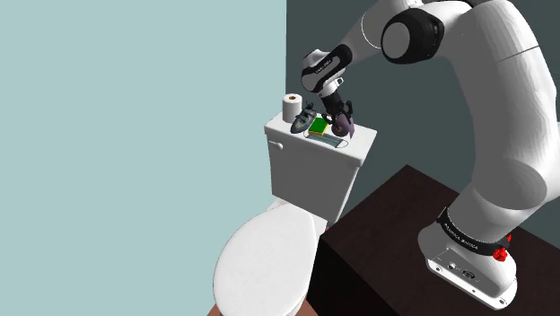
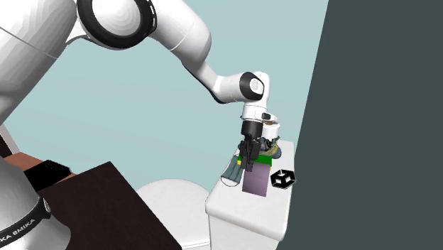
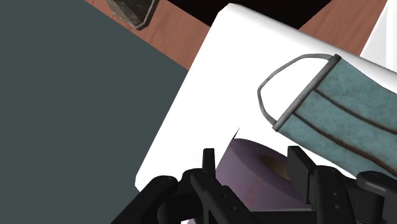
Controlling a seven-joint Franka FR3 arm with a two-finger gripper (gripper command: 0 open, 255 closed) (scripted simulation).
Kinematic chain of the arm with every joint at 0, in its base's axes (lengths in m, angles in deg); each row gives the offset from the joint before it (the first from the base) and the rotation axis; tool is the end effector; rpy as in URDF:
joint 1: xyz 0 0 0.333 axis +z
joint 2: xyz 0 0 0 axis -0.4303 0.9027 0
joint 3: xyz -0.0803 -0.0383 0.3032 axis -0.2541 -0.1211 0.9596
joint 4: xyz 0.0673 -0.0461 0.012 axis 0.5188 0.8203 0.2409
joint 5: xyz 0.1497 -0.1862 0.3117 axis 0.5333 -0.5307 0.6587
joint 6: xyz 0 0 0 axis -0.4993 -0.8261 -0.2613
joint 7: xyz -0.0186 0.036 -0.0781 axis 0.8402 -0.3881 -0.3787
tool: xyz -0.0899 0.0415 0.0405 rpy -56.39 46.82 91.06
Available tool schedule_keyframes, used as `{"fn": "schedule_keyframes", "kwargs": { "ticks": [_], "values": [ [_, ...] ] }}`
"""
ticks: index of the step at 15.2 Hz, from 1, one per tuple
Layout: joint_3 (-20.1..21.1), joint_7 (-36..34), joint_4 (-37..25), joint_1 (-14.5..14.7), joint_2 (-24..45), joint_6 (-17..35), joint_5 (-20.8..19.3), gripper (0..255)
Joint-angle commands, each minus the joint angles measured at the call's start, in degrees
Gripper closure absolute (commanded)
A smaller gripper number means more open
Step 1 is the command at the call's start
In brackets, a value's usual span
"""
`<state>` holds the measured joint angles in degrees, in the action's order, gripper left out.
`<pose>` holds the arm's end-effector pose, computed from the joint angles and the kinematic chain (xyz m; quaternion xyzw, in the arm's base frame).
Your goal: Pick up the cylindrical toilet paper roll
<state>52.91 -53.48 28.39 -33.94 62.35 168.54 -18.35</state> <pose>0.6375 -0.1794 0.1789 0.9051 -0.3100 -0.2080 0.2036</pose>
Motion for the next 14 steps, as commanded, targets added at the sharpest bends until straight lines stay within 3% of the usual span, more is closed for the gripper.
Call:
{"fn": "schedule_keyframes", "kwargs": {
  "ticks": [1, 14],
  "values": [
    [-0.01, 0.01, 0.05, -0.02, 0.06, 0.07, -0.01, 255],
    [-0.21, 1.69, -0.16, 0.32, -5.54, -5.50, -0.08, 255]
  ]
}}
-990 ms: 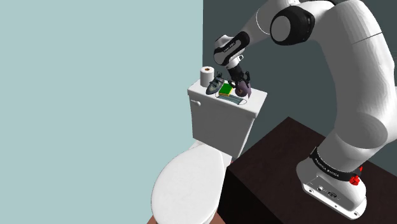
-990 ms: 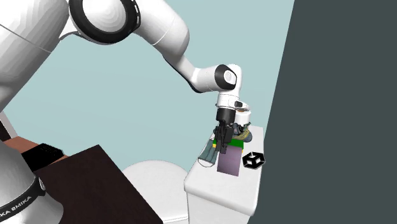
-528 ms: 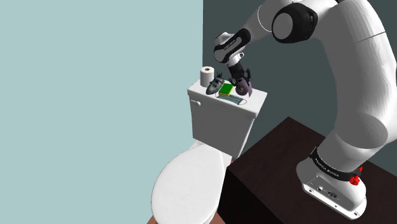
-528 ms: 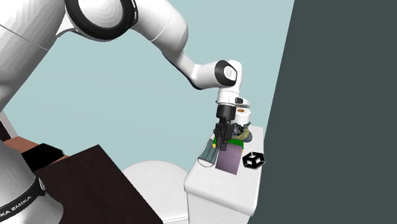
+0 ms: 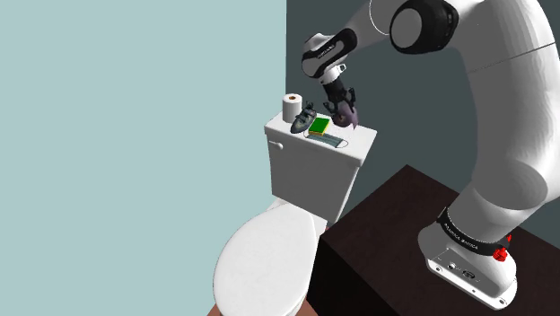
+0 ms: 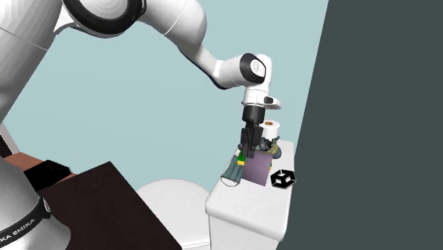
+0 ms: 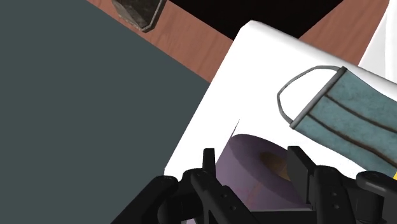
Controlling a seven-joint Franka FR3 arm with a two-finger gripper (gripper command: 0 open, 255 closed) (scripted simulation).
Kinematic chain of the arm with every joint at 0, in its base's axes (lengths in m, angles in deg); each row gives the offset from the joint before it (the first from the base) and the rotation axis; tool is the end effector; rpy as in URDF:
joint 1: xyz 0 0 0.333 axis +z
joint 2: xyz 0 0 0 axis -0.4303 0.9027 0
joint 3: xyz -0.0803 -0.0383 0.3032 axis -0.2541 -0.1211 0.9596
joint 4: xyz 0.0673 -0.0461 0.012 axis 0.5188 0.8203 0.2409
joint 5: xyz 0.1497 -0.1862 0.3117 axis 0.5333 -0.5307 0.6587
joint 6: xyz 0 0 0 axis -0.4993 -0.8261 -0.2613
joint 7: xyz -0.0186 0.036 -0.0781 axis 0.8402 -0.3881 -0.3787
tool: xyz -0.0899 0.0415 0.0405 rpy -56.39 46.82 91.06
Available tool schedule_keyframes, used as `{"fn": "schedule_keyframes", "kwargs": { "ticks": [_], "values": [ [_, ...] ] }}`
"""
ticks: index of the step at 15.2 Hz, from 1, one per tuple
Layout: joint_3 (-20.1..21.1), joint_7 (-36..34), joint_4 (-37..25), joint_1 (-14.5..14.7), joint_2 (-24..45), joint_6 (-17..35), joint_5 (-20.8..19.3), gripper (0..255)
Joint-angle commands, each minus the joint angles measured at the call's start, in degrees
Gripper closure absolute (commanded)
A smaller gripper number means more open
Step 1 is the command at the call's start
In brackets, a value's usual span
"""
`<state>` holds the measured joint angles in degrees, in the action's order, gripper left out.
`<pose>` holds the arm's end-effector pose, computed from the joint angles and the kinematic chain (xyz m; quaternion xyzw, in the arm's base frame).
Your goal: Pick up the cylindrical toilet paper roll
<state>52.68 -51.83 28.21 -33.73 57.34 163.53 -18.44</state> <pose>0.6375 -0.1813 0.2359 0.9049 -0.3099 -0.2088 0.2036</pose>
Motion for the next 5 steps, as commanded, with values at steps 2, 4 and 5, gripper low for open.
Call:
{"fn": "schedule_keyframes", "kwargs": {
  "ticks": [2, 4, 5],
  "values": [
    [-0.02, 0.34, -0.19, 0.17, -1.35, -1.49, -0.01, 255],
    [-0.05, 0.51, -0.33, 0.20, -1.81, -2.07, -0.02, 255],
    [-0.05, 0.51, -0.34, 0.21, -1.81, -2.07, -0.02, 255]
  ]
}}
